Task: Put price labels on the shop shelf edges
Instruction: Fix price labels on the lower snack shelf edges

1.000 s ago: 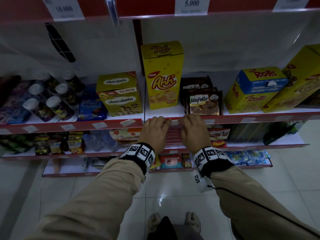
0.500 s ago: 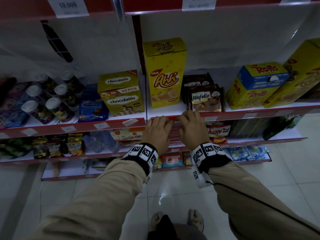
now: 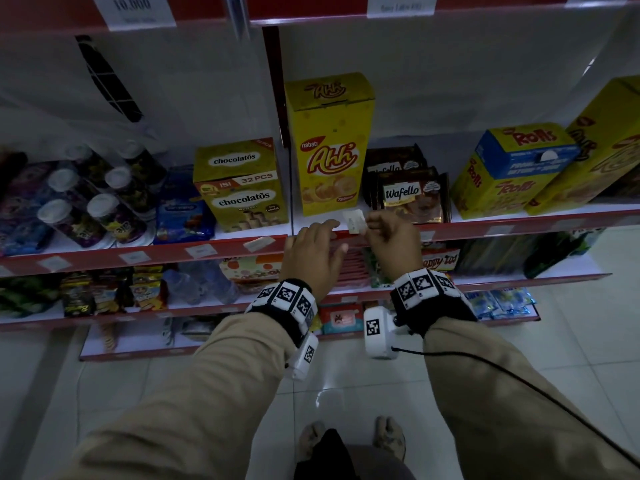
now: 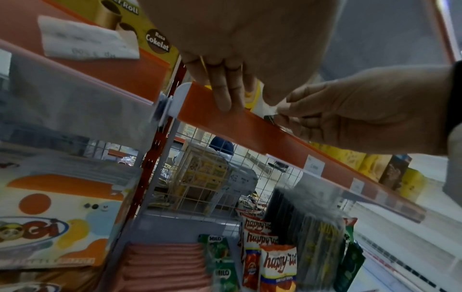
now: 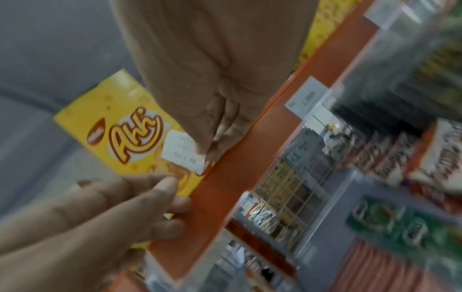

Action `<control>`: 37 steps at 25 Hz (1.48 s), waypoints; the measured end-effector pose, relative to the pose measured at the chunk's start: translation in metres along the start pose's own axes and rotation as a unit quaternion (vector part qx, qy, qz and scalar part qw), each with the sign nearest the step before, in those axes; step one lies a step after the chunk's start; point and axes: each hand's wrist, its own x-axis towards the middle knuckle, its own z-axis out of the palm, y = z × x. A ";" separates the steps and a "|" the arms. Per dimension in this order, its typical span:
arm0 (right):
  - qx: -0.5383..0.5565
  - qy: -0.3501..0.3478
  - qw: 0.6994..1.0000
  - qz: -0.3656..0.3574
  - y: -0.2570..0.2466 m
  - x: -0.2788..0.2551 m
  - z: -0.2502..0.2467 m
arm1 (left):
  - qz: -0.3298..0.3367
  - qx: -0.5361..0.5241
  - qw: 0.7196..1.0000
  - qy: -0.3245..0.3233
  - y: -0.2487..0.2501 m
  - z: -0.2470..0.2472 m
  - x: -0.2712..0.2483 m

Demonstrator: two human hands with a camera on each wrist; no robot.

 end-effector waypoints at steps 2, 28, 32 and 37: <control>0.075 -0.017 0.996 0.032 -0.004 -0.002 0.005 | -0.012 -0.013 1.000 0.014 0.001 0.002 0.003; -0.188 -0.068 0.968 -0.151 0.000 0.004 0.003 | 0.037 0.107 0.994 -0.008 -0.015 -0.017 0.005; -0.234 -0.069 0.955 -0.167 0.001 0.003 0.006 | 0.047 0.141 0.989 -0.021 -0.016 -0.015 0.009; -0.337 -0.091 0.915 -0.201 0.001 0.000 0.006 | 0.057 0.177 0.982 -0.030 -0.018 -0.012 0.013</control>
